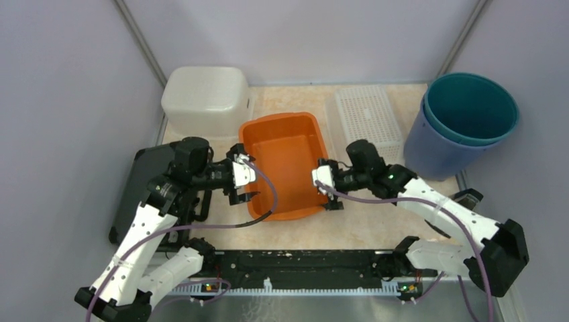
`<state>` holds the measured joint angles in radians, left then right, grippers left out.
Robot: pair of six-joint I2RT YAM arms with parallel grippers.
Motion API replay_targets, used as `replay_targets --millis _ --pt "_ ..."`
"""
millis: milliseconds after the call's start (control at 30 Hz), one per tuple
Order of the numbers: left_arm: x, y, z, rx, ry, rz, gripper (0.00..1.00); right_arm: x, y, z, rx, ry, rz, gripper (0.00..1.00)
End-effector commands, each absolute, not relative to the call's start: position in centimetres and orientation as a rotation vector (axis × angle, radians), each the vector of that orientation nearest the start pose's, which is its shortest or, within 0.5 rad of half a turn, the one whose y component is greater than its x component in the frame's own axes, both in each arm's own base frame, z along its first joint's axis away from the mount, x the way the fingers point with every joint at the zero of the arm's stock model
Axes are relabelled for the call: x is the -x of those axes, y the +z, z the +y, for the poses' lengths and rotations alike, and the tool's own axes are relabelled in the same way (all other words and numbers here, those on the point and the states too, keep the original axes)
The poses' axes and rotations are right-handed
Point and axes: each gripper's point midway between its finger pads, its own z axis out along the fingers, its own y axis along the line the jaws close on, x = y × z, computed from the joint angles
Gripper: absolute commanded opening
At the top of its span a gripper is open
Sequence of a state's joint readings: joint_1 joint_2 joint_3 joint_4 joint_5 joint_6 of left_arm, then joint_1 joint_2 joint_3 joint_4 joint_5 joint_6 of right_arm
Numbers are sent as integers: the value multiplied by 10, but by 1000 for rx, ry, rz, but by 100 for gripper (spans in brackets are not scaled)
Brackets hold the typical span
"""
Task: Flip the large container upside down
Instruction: Place the container at the center of the board, then move the container to the corner of the board.
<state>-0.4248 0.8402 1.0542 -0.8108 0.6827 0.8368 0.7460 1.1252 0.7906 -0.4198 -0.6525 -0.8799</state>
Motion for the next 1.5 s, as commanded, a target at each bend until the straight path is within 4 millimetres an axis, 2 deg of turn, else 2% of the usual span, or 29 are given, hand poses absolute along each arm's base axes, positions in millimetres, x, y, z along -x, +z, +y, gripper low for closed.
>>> replay_targets --millis 0,67,167,267,400,500,600,733,833,1000,1200,1300,1467 --pt "-188 265 -179 -1487 -469 1391 99 -212 228 250 1652 529 1277 94" --pt "-188 259 -177 -1491 -462 1395 99 -230 248 238 1592 471 1298 96" --pt "-186 251 -176 -1501 -465 1404 99 -259 255 219 1535 295 1356 98" --pt "-185 247 -175 -1495 -462 1401 99 -287 244 204 1498 142 1432 99" --pt "-184 241 -174 -1483 -476 1406 99 -322 224 186 1417 49 1567 99" --pt "-182 240 -175 -1481 -492 1402 99 -350 200 177 1382 -52 1643 99" --pt "-182 240 -174 -1475 -498 1405 99 -370 176 171 1380 -112 1694 99" --pt "-184 239 -174 -1463 -497 1411 99 -396 158 161 1341 -141 1771 99" --pt "-184 237 -174 -1463 -502 1414 99 -411 147 151 1321 -177 1809 99" --pt "-185 236 -174 -1459 -506 1418 99 -413 129 140 1348 -187 1836 99" --pt "-189 236 -175 -1456 -512 1434 99 -432 103 131 1310 -191 1923 94" --pt "-188 236 -175 -1452 -515 1434 99 -447 95 130 1270 -194 1942 90" --pt "-189 236 -174 -1447 -513 1438 99 -473 93 134 1202 -213 1944 88"
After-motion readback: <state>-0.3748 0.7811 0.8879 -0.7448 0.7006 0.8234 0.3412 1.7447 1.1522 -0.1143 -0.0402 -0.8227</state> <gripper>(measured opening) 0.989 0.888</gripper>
